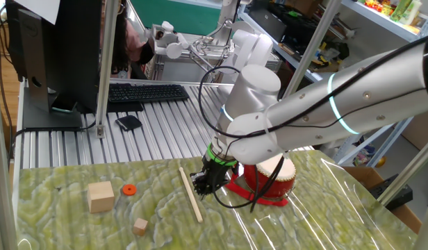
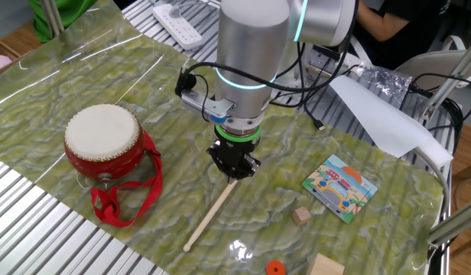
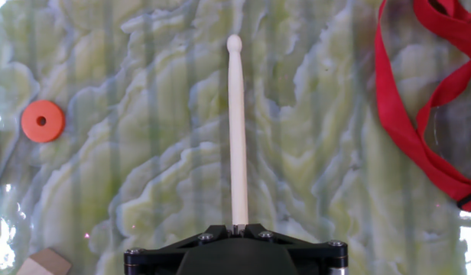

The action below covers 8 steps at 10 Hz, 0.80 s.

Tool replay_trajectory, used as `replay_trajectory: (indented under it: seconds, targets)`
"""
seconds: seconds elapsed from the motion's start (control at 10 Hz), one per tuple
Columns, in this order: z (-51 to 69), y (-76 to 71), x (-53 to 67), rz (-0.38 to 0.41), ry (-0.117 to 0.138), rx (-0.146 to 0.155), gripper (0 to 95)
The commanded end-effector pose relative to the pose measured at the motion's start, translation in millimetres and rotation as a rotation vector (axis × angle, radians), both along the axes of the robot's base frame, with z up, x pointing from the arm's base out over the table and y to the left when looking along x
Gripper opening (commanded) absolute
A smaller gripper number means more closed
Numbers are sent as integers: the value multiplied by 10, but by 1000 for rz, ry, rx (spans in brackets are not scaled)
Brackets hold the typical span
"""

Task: Play the drum

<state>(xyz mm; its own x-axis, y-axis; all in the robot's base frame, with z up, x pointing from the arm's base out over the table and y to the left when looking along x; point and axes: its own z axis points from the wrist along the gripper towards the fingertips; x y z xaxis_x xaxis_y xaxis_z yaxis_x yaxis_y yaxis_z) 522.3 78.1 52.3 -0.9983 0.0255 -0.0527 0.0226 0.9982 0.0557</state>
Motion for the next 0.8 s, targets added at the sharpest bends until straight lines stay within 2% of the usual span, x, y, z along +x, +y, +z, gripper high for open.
replay_trajectory:
  seconds: [0.1, 0.8]
  targets:
    - [-28, -6, 6, 1, -3, 0, 0]
    - [-157, -15, 9, 1, -16, 1, 0]
